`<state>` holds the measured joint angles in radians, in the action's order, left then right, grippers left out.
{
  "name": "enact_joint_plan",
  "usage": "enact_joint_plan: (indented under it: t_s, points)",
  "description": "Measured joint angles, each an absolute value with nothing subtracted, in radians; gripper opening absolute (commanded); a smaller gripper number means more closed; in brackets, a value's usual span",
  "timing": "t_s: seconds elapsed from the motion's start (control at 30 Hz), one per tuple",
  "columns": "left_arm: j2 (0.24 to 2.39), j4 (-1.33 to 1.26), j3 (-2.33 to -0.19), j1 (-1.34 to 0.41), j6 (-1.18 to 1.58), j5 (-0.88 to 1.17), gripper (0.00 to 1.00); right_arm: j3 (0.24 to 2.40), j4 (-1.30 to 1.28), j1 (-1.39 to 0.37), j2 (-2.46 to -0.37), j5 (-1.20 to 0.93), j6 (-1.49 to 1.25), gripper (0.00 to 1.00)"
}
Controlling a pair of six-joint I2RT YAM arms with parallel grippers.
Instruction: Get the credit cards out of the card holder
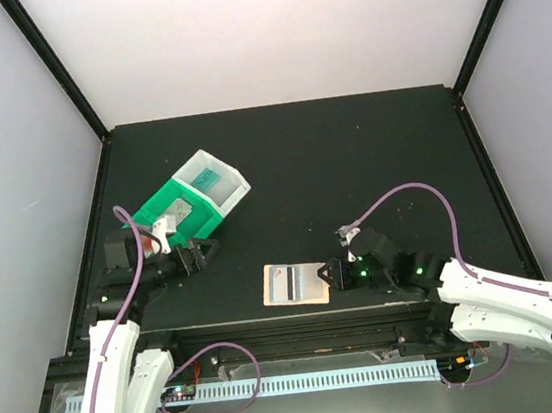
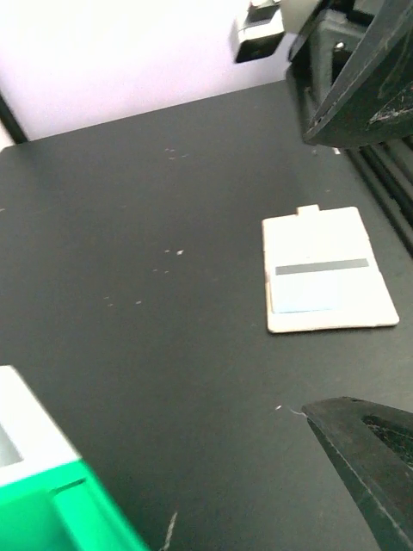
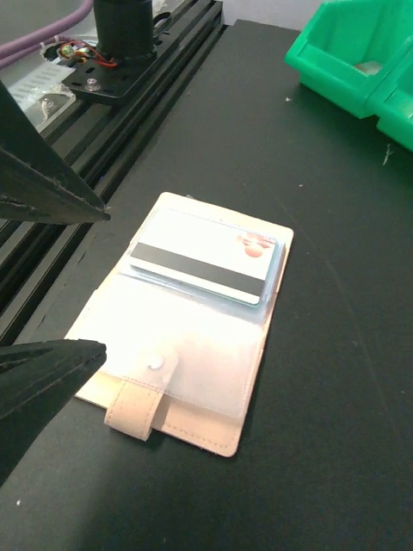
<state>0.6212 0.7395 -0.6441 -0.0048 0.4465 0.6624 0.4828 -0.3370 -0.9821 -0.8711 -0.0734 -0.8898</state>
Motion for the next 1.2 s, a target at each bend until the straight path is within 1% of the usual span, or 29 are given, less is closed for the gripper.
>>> enact_joint_plan:
  t_s: [0.1,0.2,0.5,0.7,0.9,1.07,1.2]
  points:
    - [0.615,0.725,-0.596,-0.036,0.455,0.701,0.77,0.476,-0.296,-0.982,-0.926,-0.091,-0.909,0.34]
    - [0.622,0.689,-0.535,-0.086,0.483,0.718,0.78,0.476,-0.244,-0.982,-0.98,-0.104,-0.923,0.33]
    - [0.718,0.533,-0.448,-0.322,0.579,0.706,0.74,0.481,-0.076,-0.982,-1.188,-0.161,-0.938,0.29]
    - [0.782,0.363,-0.347,-0.355,0.629,0.712,0.7,0.493,0.028,-0.989,-1.312,-0.199,-0.952,0.24]
    - [0.874,0.257,-0.305,-0.379,0.647,0.726,0.63,0.519,0.113,-1.002,-1.434,-0.236,-0.973,0.21]
    - [0.9,0.147,-0.276,-0.41,0.688,0.729,0.62,0.533,0.135,-1.01,-1.475,-0.242,-0.978,0.18]
    - [0.908,0.075,-0.239,-0.429,0.73,0.736,0.62,0.533,0.133,-1.011,-1.476,-0.223,-0.978,0.18]
